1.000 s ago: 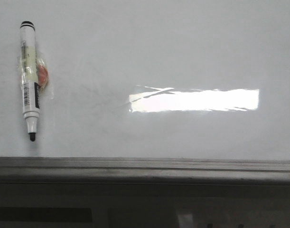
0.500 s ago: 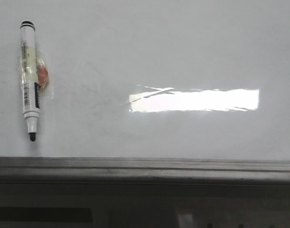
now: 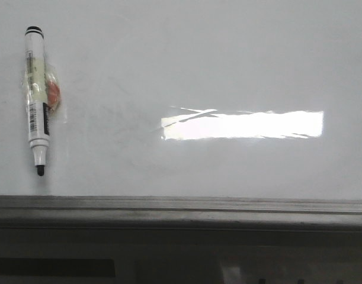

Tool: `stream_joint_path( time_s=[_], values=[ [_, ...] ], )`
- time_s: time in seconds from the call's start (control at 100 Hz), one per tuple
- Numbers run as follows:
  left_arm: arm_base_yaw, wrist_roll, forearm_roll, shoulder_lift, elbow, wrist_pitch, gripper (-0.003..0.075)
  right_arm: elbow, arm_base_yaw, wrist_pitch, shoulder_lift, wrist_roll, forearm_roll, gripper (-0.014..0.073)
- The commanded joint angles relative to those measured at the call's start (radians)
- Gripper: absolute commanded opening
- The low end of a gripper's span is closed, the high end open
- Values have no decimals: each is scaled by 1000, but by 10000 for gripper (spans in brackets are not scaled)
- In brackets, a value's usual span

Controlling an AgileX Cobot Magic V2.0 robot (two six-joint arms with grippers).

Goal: Write number 6 on whiteboard

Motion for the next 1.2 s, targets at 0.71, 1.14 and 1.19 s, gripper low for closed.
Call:
stream_joint_path(
  time_s=[0.71,1.14,1.19],
  values=[
    [1,-6,-103,-27,24,-141,-20,15,2,-145,-14,-2,0,-64],
    [1,-6,-94,-27,24,-268,-20,15,2,-372,-14,-2,5,-64],
    [1,-6,-94,-27,24,-280,-20,15,2,-371,-14,-2,5,-64]
  ],
)
